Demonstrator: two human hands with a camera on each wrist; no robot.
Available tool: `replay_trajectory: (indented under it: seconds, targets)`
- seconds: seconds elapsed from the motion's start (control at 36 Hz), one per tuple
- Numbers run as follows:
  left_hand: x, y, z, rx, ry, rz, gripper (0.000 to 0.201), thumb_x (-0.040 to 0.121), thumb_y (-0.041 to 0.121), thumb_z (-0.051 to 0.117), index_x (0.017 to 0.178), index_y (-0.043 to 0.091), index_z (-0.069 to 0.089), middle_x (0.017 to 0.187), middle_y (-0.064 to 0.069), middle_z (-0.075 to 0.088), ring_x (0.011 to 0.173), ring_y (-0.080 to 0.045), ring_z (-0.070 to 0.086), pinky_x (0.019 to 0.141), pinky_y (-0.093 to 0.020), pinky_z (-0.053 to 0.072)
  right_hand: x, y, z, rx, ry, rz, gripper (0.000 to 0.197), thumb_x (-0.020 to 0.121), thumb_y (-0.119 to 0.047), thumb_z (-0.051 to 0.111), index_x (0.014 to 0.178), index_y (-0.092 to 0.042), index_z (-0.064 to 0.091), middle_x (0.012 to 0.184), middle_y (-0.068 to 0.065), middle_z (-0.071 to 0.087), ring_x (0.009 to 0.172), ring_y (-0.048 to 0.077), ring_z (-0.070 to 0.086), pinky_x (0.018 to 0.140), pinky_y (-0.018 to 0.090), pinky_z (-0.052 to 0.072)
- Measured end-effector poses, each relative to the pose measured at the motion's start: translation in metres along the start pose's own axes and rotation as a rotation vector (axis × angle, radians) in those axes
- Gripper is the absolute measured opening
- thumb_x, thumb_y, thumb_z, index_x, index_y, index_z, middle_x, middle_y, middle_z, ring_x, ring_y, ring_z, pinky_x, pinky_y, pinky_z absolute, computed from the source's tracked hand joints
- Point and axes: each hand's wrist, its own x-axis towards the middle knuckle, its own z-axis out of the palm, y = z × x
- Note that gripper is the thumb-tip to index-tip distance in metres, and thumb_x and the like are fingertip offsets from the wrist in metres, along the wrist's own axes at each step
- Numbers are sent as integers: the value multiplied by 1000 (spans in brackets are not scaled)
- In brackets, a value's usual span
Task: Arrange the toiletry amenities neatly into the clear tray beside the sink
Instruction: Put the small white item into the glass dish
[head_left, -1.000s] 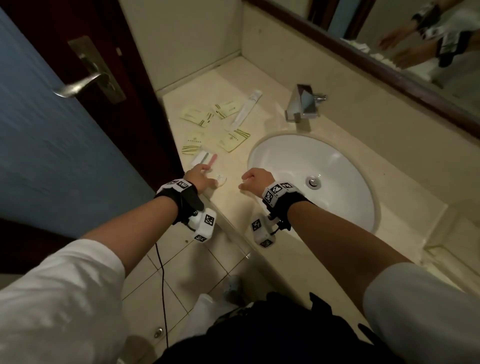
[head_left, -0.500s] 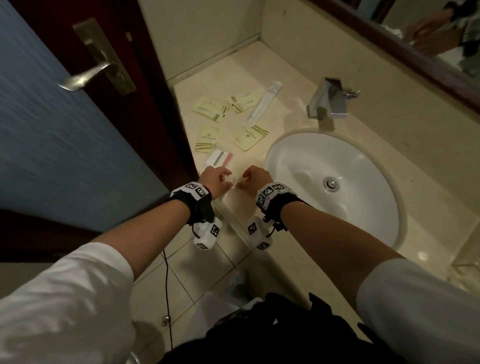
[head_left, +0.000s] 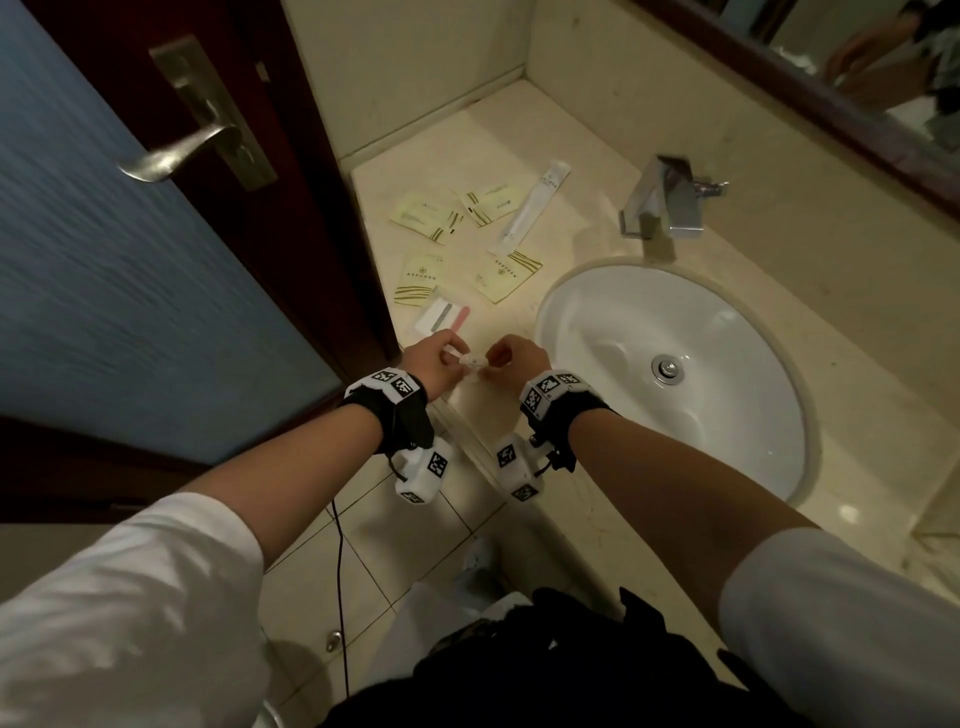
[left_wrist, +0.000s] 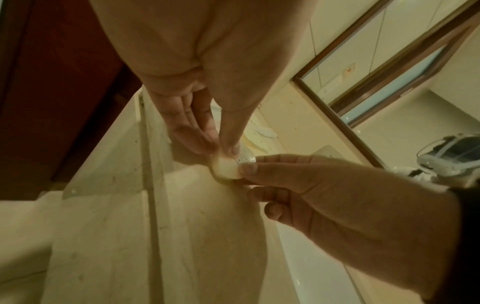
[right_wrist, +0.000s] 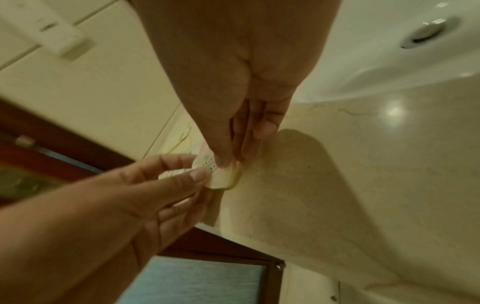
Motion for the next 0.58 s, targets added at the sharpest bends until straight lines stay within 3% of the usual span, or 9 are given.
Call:
replay_trajectory:
  seconds: [0.08,0.17,0.22,0.28,0.33,0.36,0.42,0.44,0.58]
  targets:
    - [-4,2,0,-135,23,-28,17,81,14,71,94,21,63,65,5,55,63,-11,55,64,-21,47,-1,4,-4,141,-8,51,19,78,-23,74,94,-18,65,94,0,65,89,17,61,84,30,51]
    - [-9,13,-1,-336,-20,-73,16,80,8,73,87,18,62,76,-11,66,67,-23,62,75,-36,54,-7,7,-9,366,1,89,17,76,-18,78,77,-23,61,79,0,64,79,20,62,80,33,54]
    - [-9,18,2,-467,-46,-101,17,79,3,73,88,14,63,106,-20,67,71,-25,64,76,-34,56,-13,8,-16,536,5,111,17,78,-10,76,77,-19,62,74,4,63,69,20,60,70,29,54]
    - [-9,25,7,-587,-58,-106,17,79,-1,72,93,7,64,142,-8,48,82,-24,67,78,-30,58,-21,8,-25,729,-17,131,14,82,-2,70,81,-13,61,75,8,62,63,17,58,63,23,53]
    - [-10,34,14,-662,-74,-125,25,80,0,72,103,3,65,151,6,34,86,-16,66,76,-25,59,-30,12,-36,888,-30,146,12,85,3,65,84,-8,60,77,10,62,64,18,60,61,22,54]
    - [-9,39,19,-699,-90,-143,28,80,1,72,106,6,64,146,2,41,83,-13,65,71,-21,58,-34,16,-42,934,-34,147,10,86,4,64,87,-6,61,78,11,62,66,19,61,62,22,54]
    - [-15,53,28,-784,-153,-193,24,83,1,68,103,13,61,110,-10,64,71,-10,62,62,-16,56,-42,26,-54,998,-22,150,10,86,3,63,96,-1,62,82,13,64,70,20,63,67,23,55]
    - [-18,61,34,-818,-201,-208,18,85,1,66,99,12,62,95,-11,65,67,-10,61,60,-15,55,-47,32,-60,1028,-10,152,11,86,3,63,97,0,63,83,14,65,72,21,64,68,23,55]
    - [-24,92,78,-849,-300,-209,11,87,1,63,98,-1,66,90,-11,67,64,-5,68,61,-10,53,-74,70,-91,1120,94,165,8,88,2,60,92,-4,64,87,17,66,75,22,66,69,22,56]
